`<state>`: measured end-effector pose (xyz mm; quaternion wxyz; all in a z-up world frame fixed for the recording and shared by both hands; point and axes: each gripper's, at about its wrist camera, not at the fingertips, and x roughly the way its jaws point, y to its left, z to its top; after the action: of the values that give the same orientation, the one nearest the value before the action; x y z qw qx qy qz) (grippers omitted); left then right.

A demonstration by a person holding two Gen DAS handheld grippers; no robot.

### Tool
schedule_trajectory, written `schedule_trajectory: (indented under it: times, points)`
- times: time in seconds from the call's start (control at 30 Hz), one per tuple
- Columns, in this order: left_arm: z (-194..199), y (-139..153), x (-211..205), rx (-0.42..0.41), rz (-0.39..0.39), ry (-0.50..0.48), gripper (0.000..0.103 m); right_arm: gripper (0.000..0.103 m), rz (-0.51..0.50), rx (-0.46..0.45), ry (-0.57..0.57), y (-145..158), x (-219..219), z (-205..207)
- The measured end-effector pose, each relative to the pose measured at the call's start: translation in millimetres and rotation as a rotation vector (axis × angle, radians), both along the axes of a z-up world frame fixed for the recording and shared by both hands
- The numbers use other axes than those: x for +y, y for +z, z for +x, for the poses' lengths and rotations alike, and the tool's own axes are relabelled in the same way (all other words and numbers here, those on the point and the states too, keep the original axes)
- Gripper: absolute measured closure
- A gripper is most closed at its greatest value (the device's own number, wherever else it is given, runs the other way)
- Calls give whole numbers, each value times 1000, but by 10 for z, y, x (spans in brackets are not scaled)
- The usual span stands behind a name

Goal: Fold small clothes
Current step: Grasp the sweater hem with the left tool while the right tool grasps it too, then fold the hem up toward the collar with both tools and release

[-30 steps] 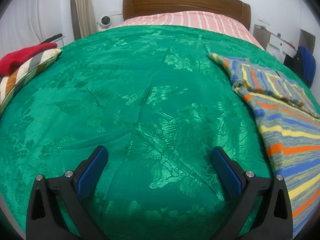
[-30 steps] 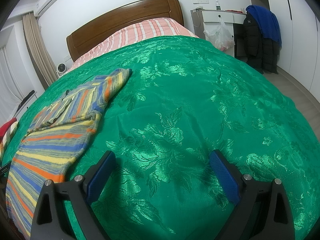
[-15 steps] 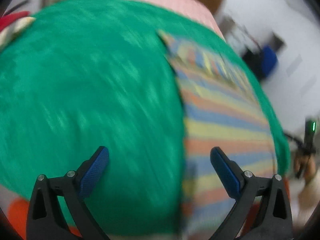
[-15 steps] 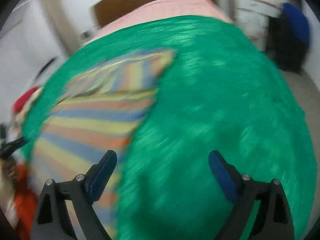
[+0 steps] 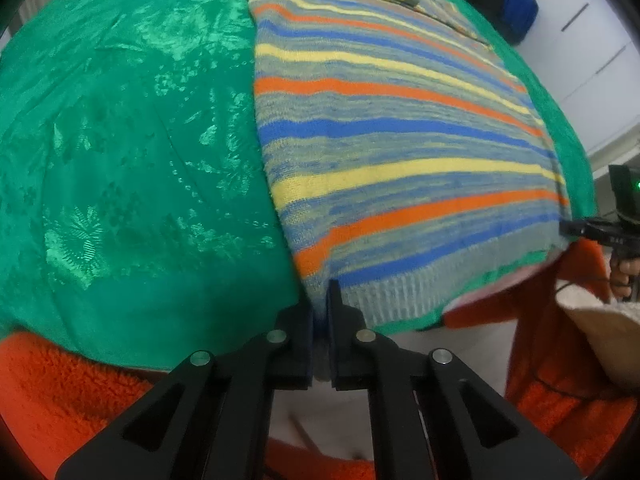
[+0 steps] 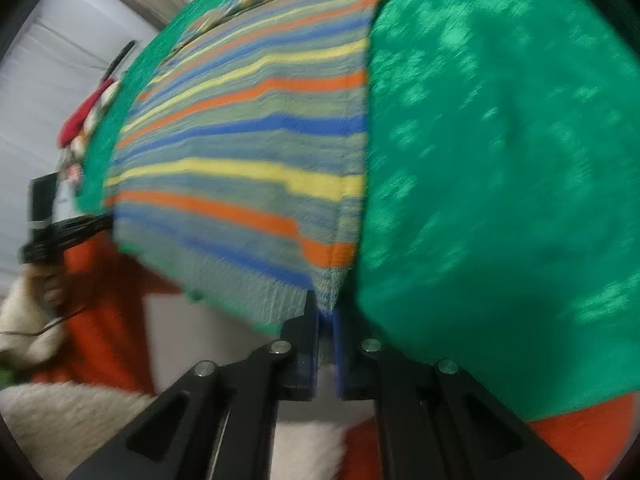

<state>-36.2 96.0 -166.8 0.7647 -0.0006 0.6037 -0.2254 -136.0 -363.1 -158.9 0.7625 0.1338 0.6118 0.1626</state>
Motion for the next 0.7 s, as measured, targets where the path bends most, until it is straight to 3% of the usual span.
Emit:
schedule_trajectory:
  times: [0.17,0.3,0.43,0.7]
  points:
    - [163,385,297,11,-268,71,101,97,166,-64,-74,454,-212,108]
    - [678,669,514,-42,-401,170,100,97,267,-158,-129,741,-392,399]
    - [1478,829,458,-138,-381,218,100,97,254,-243,-171,881,-458,1026]
    - [3097,796,-15,-252,-258,287,99,97,196,-364,-288,942,-703,2794]
